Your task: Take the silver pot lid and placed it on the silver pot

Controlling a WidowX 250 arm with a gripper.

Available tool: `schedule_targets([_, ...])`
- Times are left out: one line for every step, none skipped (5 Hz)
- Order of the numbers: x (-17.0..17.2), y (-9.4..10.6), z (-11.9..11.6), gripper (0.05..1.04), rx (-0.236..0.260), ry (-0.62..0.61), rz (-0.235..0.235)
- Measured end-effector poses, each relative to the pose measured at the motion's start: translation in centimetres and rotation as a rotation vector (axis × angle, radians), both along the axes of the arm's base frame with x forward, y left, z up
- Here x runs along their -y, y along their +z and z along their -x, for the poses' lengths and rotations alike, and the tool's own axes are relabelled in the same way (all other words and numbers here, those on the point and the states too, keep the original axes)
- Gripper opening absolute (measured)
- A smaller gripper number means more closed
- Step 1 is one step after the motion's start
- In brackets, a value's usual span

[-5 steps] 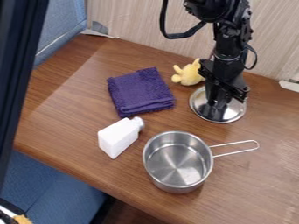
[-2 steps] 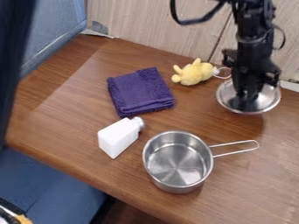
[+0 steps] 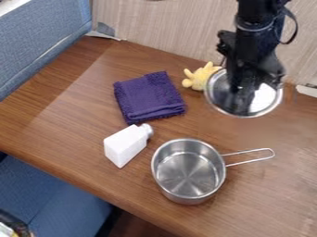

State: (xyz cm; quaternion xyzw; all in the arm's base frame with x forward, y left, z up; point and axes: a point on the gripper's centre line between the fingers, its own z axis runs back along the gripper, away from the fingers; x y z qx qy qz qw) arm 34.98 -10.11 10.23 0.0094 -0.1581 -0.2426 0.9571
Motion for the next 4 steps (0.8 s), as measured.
schedule_targets([-1.2,0.8,3.6,0.291,0.017,-0.028,-0.017])
schedule_targets([-1.9,-0.2,6.7,0.291,-0.029,-0.041,-0.02])
schedule_targets([-2.2,-1.8,8.3,0.291,-0.065,-0.044,-0.031])
schedule_targets([-2.6,-3.4,9.4,0.291,-0.078,-0.052,-0.063])
